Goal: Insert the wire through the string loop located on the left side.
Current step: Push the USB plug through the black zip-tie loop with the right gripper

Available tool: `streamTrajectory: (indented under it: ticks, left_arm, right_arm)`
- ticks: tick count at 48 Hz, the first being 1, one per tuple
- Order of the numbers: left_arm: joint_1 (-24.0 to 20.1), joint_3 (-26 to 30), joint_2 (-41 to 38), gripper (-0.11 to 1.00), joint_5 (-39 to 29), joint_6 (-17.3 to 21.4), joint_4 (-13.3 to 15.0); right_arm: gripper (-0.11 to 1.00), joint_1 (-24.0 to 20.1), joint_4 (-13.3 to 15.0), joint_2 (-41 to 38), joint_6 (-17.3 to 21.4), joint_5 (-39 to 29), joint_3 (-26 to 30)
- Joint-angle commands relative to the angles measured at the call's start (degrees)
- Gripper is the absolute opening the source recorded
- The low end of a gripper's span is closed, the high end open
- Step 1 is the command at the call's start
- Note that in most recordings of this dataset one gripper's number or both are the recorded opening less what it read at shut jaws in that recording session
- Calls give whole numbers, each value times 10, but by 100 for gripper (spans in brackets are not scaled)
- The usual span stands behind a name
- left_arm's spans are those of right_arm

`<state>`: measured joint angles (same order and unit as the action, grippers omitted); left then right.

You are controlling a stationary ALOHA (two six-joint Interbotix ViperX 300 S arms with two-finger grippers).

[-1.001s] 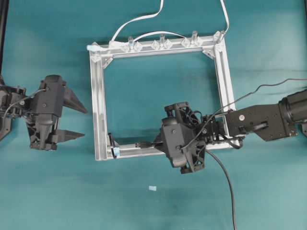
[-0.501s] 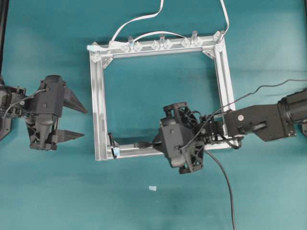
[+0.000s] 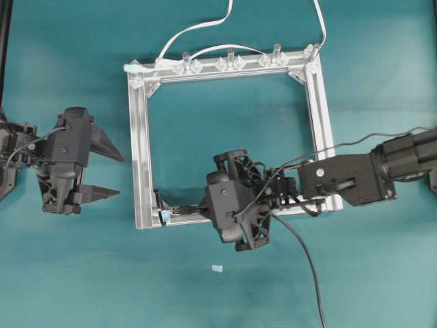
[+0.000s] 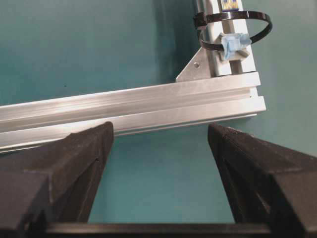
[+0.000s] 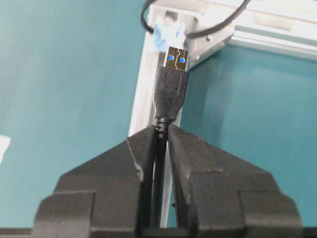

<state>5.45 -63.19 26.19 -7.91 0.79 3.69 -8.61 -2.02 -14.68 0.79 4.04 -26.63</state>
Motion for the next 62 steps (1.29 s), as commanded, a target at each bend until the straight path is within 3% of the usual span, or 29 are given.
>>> streamTrajectory:
  ticks: [1, 62]
  left_arm:
    - [3, 4, 4, 83, 3, 0, -2]
    - [11, 4, 4, 82, 3, 2, -2]
  right_arm:
    - [10, 4, 1, 5, -1, 4, 19]
    - [10, 16, 1, -69, -1, -6, 130]
